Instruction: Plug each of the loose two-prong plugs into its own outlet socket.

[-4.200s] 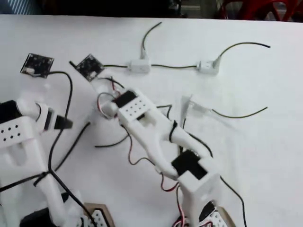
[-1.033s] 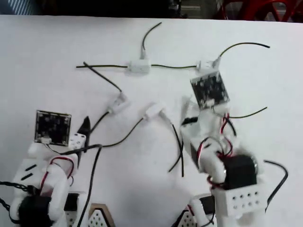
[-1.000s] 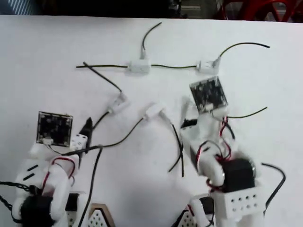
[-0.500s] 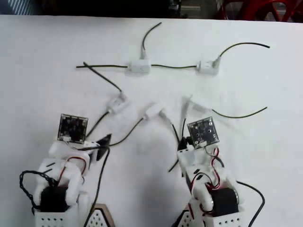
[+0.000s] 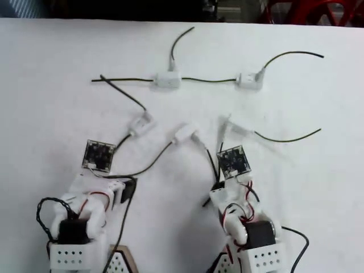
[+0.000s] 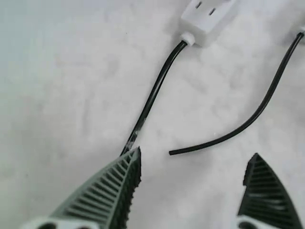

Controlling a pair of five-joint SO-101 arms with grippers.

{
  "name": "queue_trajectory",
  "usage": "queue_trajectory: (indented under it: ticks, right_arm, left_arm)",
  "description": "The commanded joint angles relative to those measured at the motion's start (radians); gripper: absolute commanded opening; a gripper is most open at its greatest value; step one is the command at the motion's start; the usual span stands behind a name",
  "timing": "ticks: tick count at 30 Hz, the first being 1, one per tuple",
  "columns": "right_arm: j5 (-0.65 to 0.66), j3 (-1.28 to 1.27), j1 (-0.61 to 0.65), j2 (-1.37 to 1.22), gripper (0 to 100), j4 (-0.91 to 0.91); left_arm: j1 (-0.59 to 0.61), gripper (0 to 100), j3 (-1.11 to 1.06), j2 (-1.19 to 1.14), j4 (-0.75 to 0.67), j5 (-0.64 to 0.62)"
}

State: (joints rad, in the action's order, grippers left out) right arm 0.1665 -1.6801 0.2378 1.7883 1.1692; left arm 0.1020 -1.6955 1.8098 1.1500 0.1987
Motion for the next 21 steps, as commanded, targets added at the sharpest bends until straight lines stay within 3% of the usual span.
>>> queue_trajectory:
  ticks: [1,8,12,21]
  right_arm:
    - [0.008,-0.011,-0.01,0.012,1.9,-0.012]
    - [0.008,-0.011,-0.01,0.012,1.9,0.102]
    - [0.008,-0.011,-0.01,0.012,1.9,0.102]
    - [0.008,-0.011,-0.01,0.012,1.9,0.102]
  left_arm:
    - [-0.005,31,0.003,0.008,0.026,-0.003]
    - [-0.012,1,0.003,0.008,0.095,-0.005]
    - [-0.005,8,0.003,0.008,0.133,-0.009]
    - [-0.007,7,0.003,0.008,0.133,-0.011]
